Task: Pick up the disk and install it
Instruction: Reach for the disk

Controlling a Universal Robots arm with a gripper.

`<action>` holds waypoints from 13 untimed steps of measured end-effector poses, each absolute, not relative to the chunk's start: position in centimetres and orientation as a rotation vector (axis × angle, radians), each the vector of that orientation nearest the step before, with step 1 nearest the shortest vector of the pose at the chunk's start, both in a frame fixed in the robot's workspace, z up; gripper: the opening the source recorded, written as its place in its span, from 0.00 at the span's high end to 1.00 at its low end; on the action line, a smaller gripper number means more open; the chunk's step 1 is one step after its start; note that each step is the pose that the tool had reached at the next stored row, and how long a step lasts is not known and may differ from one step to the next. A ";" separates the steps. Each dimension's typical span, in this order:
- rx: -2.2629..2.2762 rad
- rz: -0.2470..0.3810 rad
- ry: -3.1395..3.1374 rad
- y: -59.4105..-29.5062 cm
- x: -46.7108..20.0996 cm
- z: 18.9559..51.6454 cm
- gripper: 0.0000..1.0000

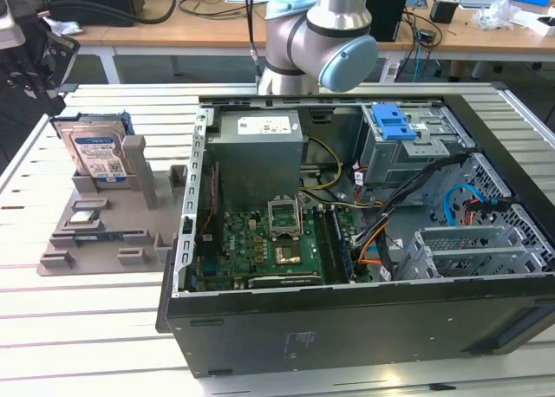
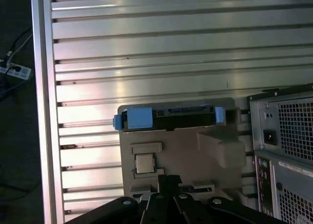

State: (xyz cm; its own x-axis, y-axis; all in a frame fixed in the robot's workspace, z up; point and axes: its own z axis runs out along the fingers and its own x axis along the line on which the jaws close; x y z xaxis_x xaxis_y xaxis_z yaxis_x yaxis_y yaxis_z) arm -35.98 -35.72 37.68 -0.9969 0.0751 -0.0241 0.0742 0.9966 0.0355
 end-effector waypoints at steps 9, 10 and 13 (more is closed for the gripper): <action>0.116 0.052 3.114 -34.7 -37.0 37.2 0.89; 0.116 0.053 3.114 -34.7 -37.0 37.2 0.89; 0.116 0.052 3.114 -34.7 -37.0 37.2 0.89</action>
